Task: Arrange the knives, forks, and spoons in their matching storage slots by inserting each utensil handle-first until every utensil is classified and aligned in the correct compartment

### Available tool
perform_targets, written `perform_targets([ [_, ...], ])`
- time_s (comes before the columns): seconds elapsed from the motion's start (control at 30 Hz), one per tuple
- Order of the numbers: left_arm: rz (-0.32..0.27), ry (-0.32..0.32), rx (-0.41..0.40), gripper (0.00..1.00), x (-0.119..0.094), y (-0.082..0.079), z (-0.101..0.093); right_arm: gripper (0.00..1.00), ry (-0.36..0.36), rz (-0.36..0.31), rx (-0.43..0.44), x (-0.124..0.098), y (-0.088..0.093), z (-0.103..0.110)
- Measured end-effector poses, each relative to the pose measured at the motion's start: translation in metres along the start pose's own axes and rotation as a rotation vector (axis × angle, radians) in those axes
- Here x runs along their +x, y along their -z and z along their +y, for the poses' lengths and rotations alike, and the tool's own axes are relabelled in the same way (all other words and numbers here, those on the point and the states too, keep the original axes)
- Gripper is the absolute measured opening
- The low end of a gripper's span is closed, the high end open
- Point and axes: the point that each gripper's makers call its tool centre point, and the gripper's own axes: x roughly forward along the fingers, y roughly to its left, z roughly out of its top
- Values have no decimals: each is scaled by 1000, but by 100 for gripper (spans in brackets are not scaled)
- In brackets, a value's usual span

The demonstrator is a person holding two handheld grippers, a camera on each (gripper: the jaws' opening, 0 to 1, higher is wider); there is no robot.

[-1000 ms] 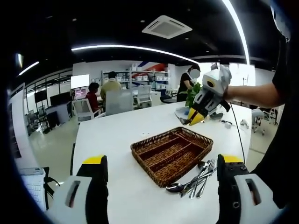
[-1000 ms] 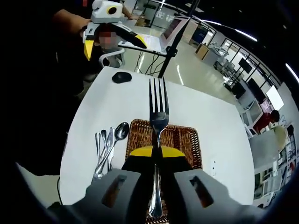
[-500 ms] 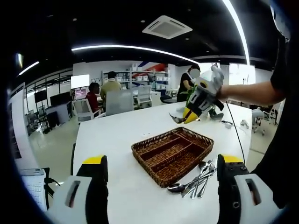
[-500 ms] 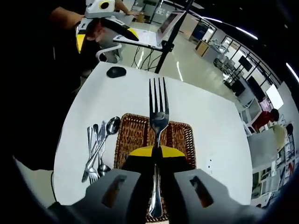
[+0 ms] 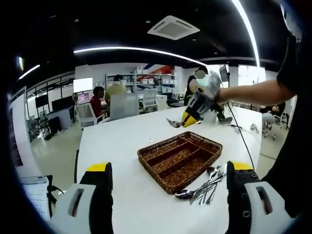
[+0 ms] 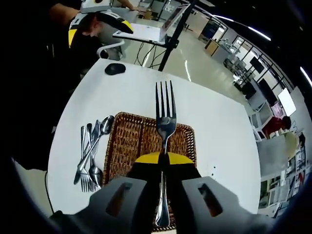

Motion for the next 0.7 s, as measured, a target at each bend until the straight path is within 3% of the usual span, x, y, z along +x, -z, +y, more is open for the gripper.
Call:
perform_targets([
  [0.17,10,-4,-6,100,-1,2,1,1,-6,-4,37,4,5,-9],
  [0.43,6,-13,-6,100,-2,1,4,1,0,32,29,11,15,-17],
  [0.7,2,-14,-9,100,0,0,3,1,3,30,26,9,13,-20],
])
